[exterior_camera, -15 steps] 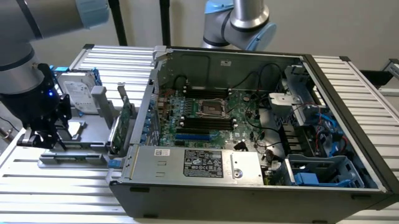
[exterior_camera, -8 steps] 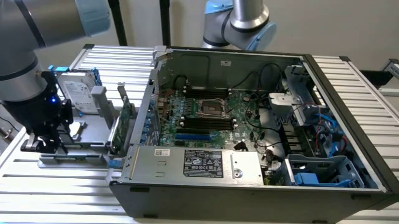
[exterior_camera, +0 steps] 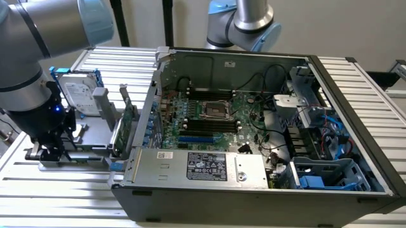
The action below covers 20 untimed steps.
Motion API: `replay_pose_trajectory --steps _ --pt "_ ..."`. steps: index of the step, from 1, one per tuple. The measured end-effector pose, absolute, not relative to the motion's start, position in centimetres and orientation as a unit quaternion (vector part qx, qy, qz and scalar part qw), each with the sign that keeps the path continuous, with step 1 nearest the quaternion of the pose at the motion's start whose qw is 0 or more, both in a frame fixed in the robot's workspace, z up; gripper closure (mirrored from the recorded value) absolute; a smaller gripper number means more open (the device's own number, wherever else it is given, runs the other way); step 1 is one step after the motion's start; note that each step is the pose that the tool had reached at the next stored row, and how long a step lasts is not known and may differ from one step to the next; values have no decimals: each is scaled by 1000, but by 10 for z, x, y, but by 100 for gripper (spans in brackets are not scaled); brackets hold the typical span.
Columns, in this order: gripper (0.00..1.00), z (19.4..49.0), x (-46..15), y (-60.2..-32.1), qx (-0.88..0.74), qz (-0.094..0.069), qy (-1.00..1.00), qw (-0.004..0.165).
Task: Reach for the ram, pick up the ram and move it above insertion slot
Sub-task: 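Pick up the ram and move it above insertion slot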
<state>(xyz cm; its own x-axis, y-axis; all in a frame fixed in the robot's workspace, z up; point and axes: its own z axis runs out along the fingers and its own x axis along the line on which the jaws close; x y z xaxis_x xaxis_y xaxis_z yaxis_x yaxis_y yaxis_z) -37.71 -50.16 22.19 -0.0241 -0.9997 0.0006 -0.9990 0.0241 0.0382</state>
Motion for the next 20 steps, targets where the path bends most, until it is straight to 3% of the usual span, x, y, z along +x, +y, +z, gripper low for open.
replay_pose_trajectory --steps 20 --pt "64 203 -375 -502 721 -14 -692 12"
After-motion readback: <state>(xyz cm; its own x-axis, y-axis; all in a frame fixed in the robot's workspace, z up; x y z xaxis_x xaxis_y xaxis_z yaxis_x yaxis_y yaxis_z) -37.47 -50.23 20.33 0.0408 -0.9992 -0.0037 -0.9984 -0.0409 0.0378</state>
